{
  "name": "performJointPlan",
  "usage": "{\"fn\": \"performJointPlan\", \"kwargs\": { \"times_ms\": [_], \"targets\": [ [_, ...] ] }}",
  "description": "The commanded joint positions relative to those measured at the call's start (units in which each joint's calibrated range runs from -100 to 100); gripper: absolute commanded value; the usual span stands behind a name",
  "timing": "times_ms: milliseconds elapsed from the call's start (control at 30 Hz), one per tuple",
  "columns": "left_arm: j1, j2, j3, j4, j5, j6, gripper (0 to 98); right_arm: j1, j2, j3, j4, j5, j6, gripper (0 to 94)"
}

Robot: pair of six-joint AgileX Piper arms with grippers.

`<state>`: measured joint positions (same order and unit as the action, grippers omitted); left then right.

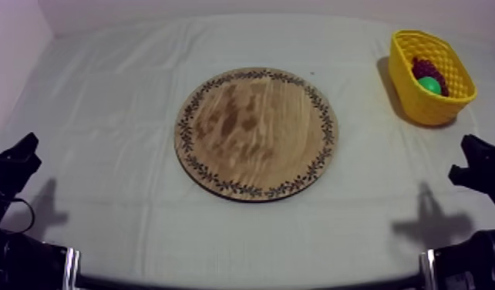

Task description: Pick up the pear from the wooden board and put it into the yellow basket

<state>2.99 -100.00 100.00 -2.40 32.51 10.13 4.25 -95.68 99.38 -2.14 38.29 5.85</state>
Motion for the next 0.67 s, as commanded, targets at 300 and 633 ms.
{"fn": "performJointPlan", "kwargs": {
  "times_ms": [300, 633],
  "targets": [
    [0.01, 0.00, 0.00, -0.02, -0.01, 0.00, 0.1, 0.03, -0.08, 0.17, 0.50, -0.54, 3.40, 0.6],
    [0.01, 0.00, 0.00, -0.02, -0.01, 0.00, 0.1, 0.04, -0.08, 0.17, 0.50, -0.55, 4.59, 0.6]
  ]
}}
